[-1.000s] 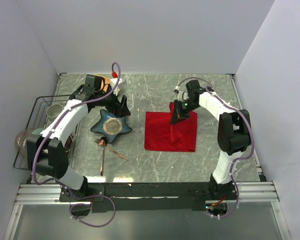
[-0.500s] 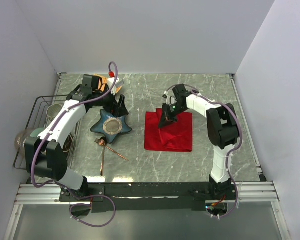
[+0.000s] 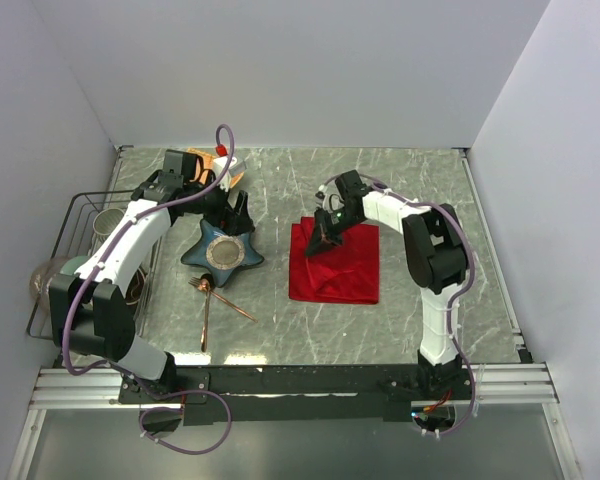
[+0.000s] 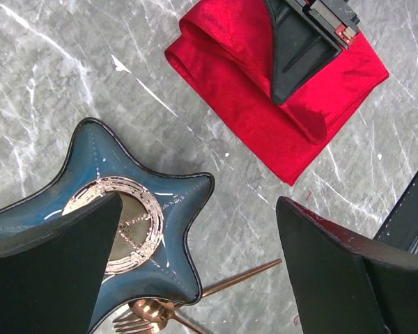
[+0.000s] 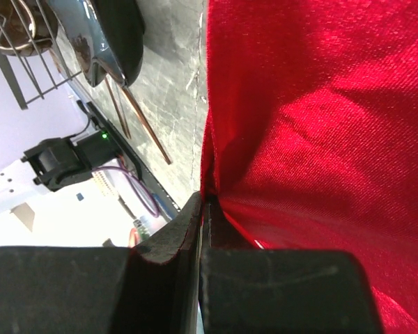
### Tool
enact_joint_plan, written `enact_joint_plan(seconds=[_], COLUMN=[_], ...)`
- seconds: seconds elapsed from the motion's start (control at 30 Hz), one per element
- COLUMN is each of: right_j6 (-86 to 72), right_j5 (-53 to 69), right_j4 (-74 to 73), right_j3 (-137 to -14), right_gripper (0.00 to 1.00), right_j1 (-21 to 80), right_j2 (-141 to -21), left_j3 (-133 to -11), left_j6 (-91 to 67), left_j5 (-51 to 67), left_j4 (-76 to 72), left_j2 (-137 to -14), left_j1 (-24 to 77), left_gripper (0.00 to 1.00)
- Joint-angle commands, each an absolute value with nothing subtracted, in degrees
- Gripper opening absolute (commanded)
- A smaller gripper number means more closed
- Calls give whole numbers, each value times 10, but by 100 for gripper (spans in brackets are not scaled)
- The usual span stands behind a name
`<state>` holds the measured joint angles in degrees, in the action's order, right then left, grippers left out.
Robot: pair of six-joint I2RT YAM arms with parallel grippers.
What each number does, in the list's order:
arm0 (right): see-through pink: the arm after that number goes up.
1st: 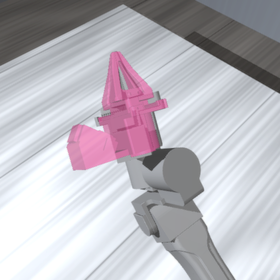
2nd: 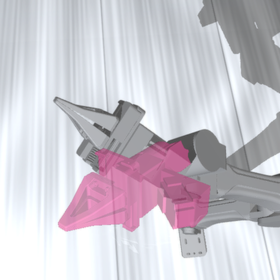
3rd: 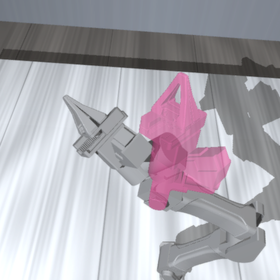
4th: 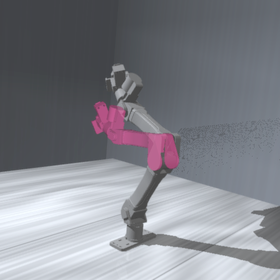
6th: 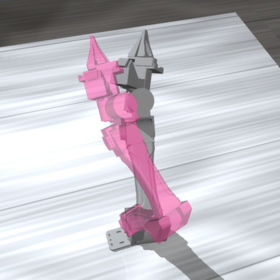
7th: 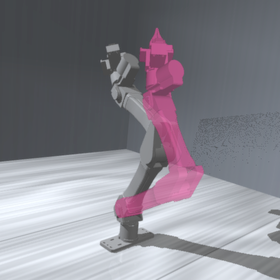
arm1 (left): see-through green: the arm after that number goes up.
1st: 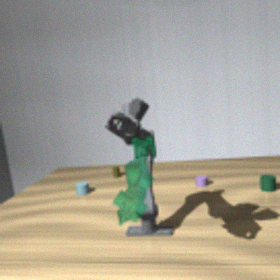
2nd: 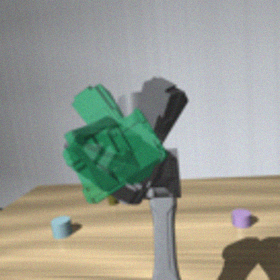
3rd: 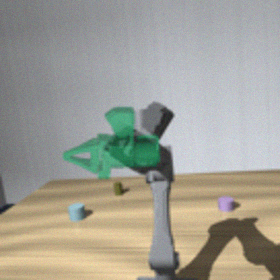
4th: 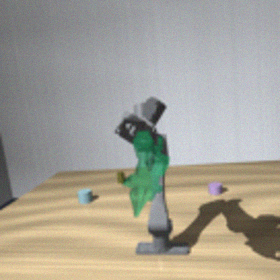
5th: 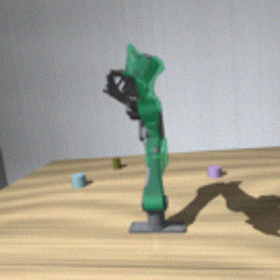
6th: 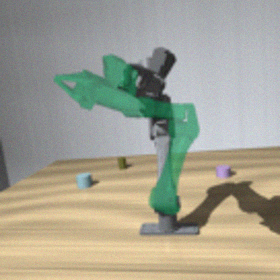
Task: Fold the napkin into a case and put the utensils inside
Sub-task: Fold the rectangle-folded napkin at the center of the board.
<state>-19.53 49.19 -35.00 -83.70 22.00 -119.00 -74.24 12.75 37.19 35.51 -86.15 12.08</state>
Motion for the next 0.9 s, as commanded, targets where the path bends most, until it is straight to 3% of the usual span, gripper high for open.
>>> enact_joint_plan(seconds=[0.0, 0.73, 0.83, 0.87], right_j6=[-226, -275, -272, -269], right_j5=[518, 545, 555, 558], right_j4=[-316, -266, -270, -274], right_j3=[-849, -839, -845, -848], right_gripper=[0, 0, 11, 20], right_j1=[230, 239, 243, 243], right_j2=[-1192, -1237, -1235, -1230], left_j3=[-745, -733, -728, -727], left_j6=[123, 119, 122, 123], left_j5=[372, 371, 370, 371], left_j4=[369, 370, 367, 366], left_j2=[-842, -832, -827, -825], left_j1=[118, 118, 118, 117], left_gripper=[99, 99, 99, 99])
